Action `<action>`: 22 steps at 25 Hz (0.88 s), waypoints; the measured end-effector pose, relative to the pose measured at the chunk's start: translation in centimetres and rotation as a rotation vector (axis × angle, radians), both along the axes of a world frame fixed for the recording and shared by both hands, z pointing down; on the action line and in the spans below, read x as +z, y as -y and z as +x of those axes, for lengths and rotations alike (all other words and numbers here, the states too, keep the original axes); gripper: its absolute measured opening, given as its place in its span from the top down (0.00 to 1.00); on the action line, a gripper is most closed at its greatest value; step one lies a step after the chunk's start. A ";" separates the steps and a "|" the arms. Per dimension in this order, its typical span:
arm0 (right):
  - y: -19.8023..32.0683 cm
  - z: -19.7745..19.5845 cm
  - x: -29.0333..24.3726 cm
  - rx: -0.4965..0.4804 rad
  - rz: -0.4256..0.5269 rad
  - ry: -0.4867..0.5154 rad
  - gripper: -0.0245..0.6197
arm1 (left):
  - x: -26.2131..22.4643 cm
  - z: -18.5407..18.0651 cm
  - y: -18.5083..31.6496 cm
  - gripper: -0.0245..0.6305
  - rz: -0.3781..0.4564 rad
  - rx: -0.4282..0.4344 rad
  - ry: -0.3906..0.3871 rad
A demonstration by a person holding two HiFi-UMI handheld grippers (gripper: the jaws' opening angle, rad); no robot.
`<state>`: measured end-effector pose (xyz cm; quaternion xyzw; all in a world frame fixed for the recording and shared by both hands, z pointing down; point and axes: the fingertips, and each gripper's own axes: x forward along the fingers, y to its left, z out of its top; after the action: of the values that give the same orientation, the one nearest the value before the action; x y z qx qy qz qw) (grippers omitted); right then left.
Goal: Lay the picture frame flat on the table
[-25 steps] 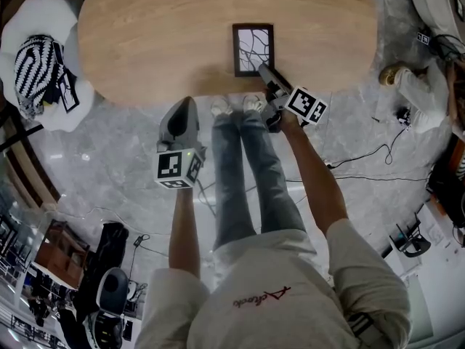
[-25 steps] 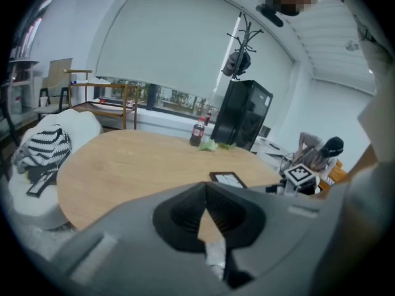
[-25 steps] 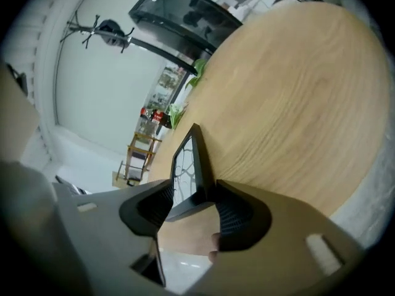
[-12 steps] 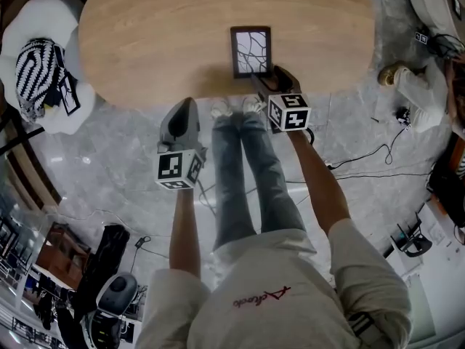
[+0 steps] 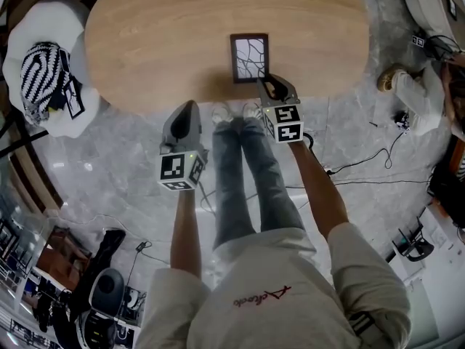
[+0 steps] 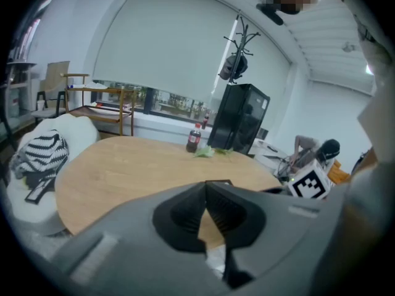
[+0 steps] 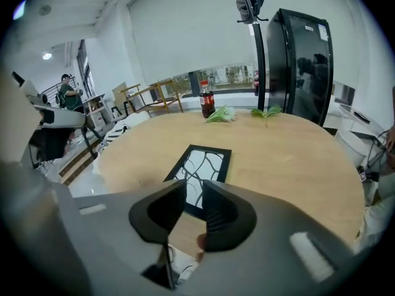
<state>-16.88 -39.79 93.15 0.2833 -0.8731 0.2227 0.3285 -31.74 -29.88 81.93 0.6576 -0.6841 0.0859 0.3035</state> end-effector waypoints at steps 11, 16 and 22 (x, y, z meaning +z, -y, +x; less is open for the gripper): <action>0.2 0.0 -9.5 -0.025 0.068 0.043 0.96 | -6.7 0.7 1.4 0.96 0.041 0.010 0.021; 0.5 0.1 -16.2 -0.020 0.127 0.086 0.96 | -11.2 1.2 1.7 0.96 0.064 0.031 0.042; 0.9 0.2 -25.4 -0.011 0.218 0.161 0.96 | -18.1 1.2 2.5 0.96 0.133 0.038 0.083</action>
<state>-16.68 -40.73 67.71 0.2936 -0.9172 0.1467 0.2259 -30.56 -32.42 63.84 0.6850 -0.6878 0.0731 0.2289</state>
